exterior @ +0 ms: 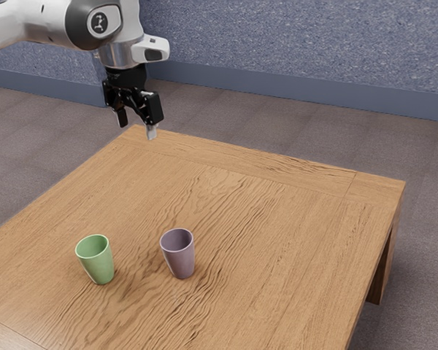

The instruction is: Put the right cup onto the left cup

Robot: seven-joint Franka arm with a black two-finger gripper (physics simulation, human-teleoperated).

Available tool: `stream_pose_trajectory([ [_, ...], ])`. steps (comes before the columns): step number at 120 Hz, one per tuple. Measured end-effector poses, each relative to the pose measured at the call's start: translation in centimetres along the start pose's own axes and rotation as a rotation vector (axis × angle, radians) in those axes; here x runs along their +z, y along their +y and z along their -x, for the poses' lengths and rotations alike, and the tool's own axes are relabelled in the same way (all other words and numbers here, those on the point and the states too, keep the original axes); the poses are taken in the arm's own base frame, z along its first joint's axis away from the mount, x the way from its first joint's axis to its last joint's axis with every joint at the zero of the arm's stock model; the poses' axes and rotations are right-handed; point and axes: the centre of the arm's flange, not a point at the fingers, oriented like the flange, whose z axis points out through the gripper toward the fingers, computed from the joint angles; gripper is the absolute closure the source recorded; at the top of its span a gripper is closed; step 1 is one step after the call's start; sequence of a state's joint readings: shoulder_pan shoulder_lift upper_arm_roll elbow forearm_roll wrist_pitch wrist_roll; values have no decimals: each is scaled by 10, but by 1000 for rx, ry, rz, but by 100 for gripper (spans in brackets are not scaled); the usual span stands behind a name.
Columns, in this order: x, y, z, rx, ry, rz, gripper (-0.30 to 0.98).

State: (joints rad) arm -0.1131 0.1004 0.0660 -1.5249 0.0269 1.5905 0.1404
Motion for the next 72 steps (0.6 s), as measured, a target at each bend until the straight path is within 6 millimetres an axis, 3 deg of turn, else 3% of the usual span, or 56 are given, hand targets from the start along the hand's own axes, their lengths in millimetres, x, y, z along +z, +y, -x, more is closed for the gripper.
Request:
stream_pose_trajectory([
  [23, 7, 0, -2, -4, -6, 15, 0],
  [72, 85, 26, -5, -23, -66, 101, 0],
])
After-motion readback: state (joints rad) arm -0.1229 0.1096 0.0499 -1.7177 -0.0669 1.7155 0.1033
